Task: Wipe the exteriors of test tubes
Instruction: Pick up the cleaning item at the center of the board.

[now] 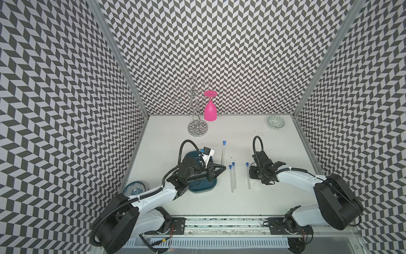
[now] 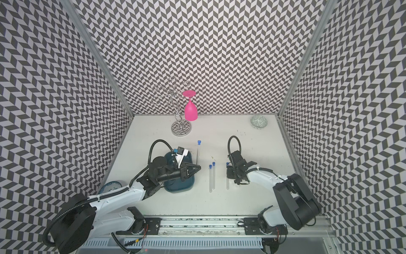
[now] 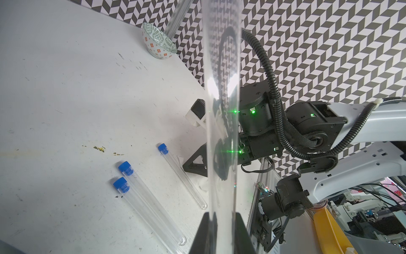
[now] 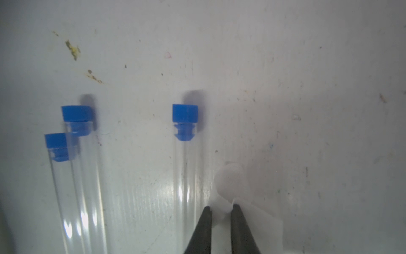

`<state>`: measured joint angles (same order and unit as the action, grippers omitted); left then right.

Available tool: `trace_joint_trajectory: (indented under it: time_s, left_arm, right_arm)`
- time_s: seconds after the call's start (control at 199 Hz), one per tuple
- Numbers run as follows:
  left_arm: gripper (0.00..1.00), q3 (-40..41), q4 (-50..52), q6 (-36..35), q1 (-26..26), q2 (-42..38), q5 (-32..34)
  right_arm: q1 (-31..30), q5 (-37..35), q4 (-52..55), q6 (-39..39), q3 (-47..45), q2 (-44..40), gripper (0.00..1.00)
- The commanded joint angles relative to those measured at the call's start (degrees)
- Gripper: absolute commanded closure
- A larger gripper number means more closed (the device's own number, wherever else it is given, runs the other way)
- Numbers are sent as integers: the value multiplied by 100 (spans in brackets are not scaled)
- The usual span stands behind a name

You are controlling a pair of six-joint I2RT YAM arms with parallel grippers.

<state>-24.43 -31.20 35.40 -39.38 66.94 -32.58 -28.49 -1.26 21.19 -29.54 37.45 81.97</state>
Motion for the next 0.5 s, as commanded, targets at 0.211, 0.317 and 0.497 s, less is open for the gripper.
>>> trace_joint_trajectory:
  time_s: [0.211,0.317,0.497]
  left_arm:
    - [95,82,-31,-68,-33,-49,59]
    - [95,87,-39,-77,-28,-49,60]
    - [95,96,-22,-85,-31,-58,59]
  right_arm:
    - [-16,-87,-253,124,252,482,78]
    - [-11,-196,-293,130,262,649,86]
    - [-9,-269,-169,177,461,680,100]
